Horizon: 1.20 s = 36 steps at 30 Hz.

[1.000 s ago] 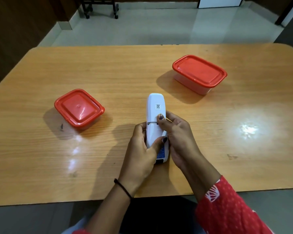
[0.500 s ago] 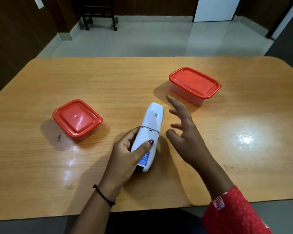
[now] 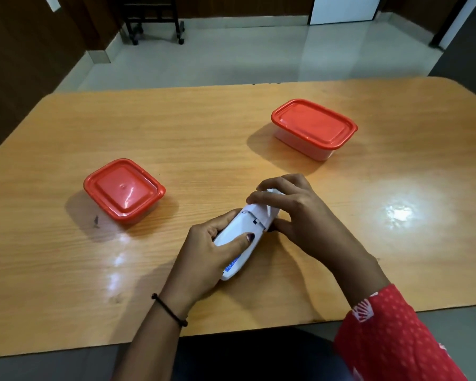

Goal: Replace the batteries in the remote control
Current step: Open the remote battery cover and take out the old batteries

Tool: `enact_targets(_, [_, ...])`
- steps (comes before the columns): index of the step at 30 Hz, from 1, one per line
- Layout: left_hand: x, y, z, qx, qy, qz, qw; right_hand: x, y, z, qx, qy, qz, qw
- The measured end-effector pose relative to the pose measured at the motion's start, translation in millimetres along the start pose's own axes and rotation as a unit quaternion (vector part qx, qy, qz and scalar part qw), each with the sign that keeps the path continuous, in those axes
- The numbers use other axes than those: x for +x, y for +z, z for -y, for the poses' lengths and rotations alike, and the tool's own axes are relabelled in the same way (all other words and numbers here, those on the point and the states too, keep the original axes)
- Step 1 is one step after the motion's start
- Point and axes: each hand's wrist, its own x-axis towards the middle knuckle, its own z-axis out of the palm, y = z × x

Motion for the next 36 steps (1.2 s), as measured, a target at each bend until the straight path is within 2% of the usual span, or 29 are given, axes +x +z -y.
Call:
enact_targets(4, [2, -1, -3, -0.014, -0.014, -0.011, 1.0, -1, -6, -2, 0.057, 0.024, -0.022, 0.998])
enact_targets(6, [2, -3, -1, -0.048, -0.032, -0.024, 0.998, -2, -11, -5, 0.109, 0.085, -0.073, 0.988])
enact_targets(8, [1, -4, 0, -0.081, -0.057, -0.034, 0.995, -3, -16, -12, 0.113, 0.169, -0.131, 0.97])
enact_targets(11, [0, -3, 0, -0.11, -0.083, -0.039, 0.99, -9, -14, -24, 0.007, 0.297, -0.135, 0.945])
enact_targets(15, [1, -2, -1, -0.108, -0.09, -0.039, 0.989, -17, -5, -29, -0.132, 0.374, -0.03, 0.917])
enact_targets(18, [1, -3, -2, -0.101, -0.093, -0.033, 0.99, -14, -7, -25, -0.132, 0.365, -0.006, 0.922])
enact_targets(20, [2, -5, -3, -0.1, -0.092, -0.022, 0.99, -11, -10, -18, -0.104, 0.29, 0.004, 0.951])
enact_targets(22, [3, -8, -5, -0.105, -0.094, -0.02, 0.99, -8, -13, -6, -0.055, 0.181, 0.02, 0.982])
enact_targets(24, [3, -11, -7, -0.1, -0.099, -0.017, 0.99, -5, -11, 5, -0.01, 0.103, 0.035, 0.994])
enact_targets(26, [3, -13, -8, -0.109, -0.103, -0.016, 0.989, -5, -5, 9, 0.011, 0.076, 0.027, 0.997])
enact_targets(28, [6, -17, -6, -0.182, -0.114, -0.052, 0.975, -6, -2, 11, 0.013, 0.093, -0.003, 0.996])
enact_targets(30, [12, -21, -1, -0.304, -0.111, -0.088, 0.942, -8, 0, 13, 0.015, 0.131, -0.031, 0.991])
enact_targets(32, [17, -20, 3, -0.384, -0.093, -0.089, 0.914, -9, 6, 20, 0.042, 0.185, -0.053, 0.98])
enact_targets(34, [20, -12, 7, -0.406, -0.075, -0.091, 0.906, -10, 17, 33, 0.058, 0.23, -0.072, 0.969])
enact_targets(36, [21, -2, 11, -0.359, -0.054, -0.107, 0.926, -13, 29, 49, 0.048, 0.259, -0.083, 0.961])
